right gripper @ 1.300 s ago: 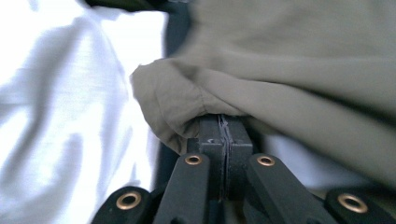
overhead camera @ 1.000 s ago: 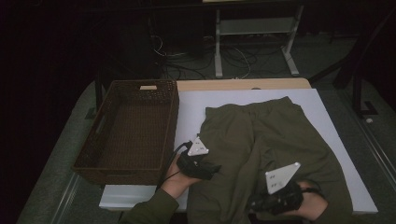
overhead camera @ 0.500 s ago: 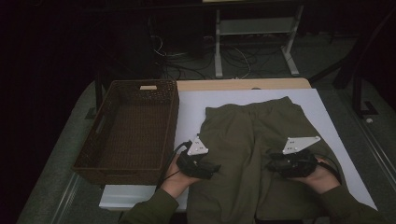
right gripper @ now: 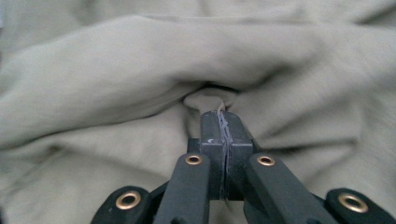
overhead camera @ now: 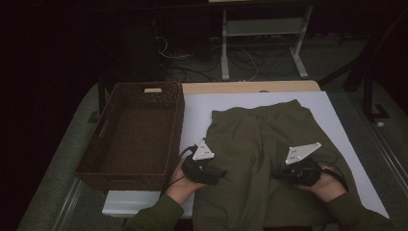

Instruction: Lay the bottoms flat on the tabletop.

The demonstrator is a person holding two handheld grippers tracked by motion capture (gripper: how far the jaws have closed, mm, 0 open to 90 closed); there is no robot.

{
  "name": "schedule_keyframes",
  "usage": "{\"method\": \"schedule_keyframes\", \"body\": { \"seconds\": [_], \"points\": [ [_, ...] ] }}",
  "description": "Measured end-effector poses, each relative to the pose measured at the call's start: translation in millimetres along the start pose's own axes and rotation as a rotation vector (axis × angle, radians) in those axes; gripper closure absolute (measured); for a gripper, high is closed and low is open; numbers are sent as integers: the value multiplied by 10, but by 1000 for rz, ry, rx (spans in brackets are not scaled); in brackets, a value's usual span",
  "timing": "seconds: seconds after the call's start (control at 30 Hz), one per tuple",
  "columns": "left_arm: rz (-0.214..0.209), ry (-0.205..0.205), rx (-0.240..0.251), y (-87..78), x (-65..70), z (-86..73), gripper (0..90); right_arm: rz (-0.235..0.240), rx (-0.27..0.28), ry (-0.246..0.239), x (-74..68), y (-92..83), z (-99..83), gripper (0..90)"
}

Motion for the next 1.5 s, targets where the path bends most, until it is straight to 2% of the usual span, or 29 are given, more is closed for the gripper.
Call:
{"method": "schedule_keyframes", "body": {
  "seconds": [0.13, 0.43, 0.47, 0.6, 0.77, 0.8, 0.87, 1.03, 1.13, 1.3, 1.5],
  "points": [
    [-1, -1, 1, -1, 6, 1, 295, 71, 1, -21, -181, 6, -6, 886],
    [-2, 1, -5, 12, 9, -4, 294, 195, 17, -82, -526, 52, 51, 885],
    [-3, 1, -5, 12, 10, -4, 295, 198, 14, -86, -549, 69, 50, 882],
    [-3, 4, -5, 11, 18, -4, 295, 182, 7, -88, -527, 124, 48, 842],
    [-6, 2, -7, 16, 18, -10, 295, 158, 30, -65, -482, 87, 70, 674],
    [-5, 2, -7, 17, 18, -9, 294, 141, 47, -59, -460, 62, 79, 641],
    [-2, -3, -2, 25, 17, -3, 295, 132, 65, -46, -421, 16, 87, 607],
    [16, -6, 1, 80, 4, 34, 295, 22, 113, 1, -217, -108, 77, 454],
    [30, -18, 2, 130, -21, 63, 296, -37, 117, 35, -73, -154, 29, 417],
    [79, -71, 6, 254, -161, 127, 307, -104, 132, 93, 141, -229, -54, 383],
    [143, -111, -5, 384, -359, 168, 319, -151, 135, 104, 264, -304, -151, 341]
  ]
}}
Point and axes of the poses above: each handheld gripper's, and its own axes: y roughly forward along the jaws, z roughly out of its top, x roughly to its right, the point moved 5 cm from there along y, roughly forward along the jaws, and after that the axes turned 12 degrees about x, right-handed, at the moved point
